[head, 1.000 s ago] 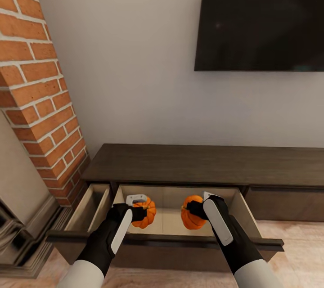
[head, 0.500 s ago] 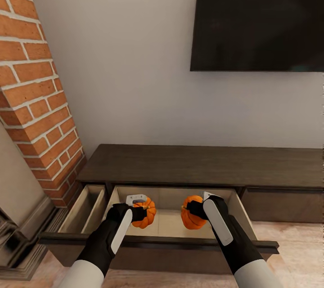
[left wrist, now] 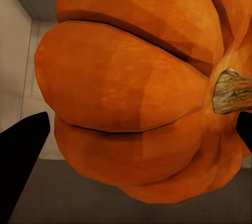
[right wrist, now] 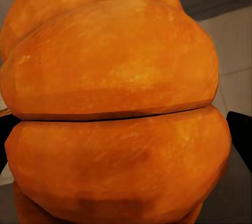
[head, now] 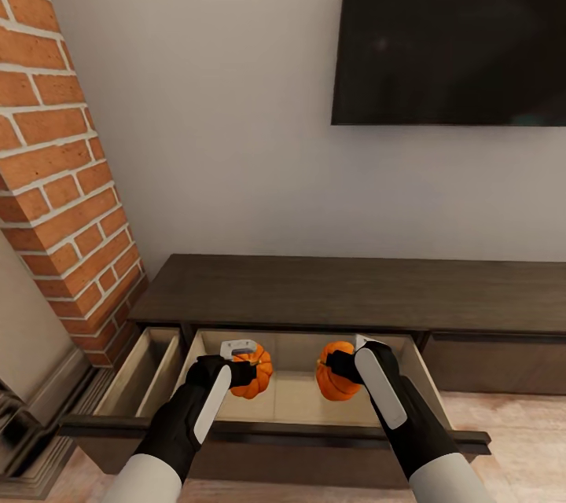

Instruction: Place each of the two pumpkins and all three candles from the living room inside a cabinet in the living room (use any cabinet), then make sure every cabinet is closed, and position the cauldron so it is next to a table in the living room.

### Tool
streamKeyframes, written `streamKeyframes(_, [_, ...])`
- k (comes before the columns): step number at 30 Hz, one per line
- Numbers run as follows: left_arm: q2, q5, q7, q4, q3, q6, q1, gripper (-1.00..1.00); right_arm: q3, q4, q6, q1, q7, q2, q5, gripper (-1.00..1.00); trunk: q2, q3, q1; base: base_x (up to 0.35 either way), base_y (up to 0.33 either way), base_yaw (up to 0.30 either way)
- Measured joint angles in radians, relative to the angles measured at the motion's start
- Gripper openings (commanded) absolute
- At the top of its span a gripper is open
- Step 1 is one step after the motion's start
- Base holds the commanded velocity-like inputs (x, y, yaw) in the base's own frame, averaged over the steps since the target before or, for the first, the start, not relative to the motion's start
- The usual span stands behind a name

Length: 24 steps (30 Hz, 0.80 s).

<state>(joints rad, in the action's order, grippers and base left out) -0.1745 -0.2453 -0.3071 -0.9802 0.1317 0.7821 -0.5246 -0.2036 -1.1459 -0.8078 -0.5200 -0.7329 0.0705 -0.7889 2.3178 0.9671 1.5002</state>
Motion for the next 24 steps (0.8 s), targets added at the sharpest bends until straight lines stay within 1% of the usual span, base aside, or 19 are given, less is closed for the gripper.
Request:
streamKeyframes(13, [0.000, -0.004, 0.000, 0.000, 0.000, -0.001, 0.000, -1.00, 0.000, 0.000, 0.000, 0.000, 0.000, 0.000, 0.000, -1.00, 0.000, 0.000, 0.000, 0.008, 0.002, 0.000])
streamKeyframes(24, [0.000, -0.004, 0.001, 0.000, 0.000, -0.001, 0.000, -1.00, 0.000, 0.000, 0.002, 0.001, 0.001, -0.002, 0.004, -1.00, 0.077, 0.034, 0.042, 0.000, 0.000, 0.000])
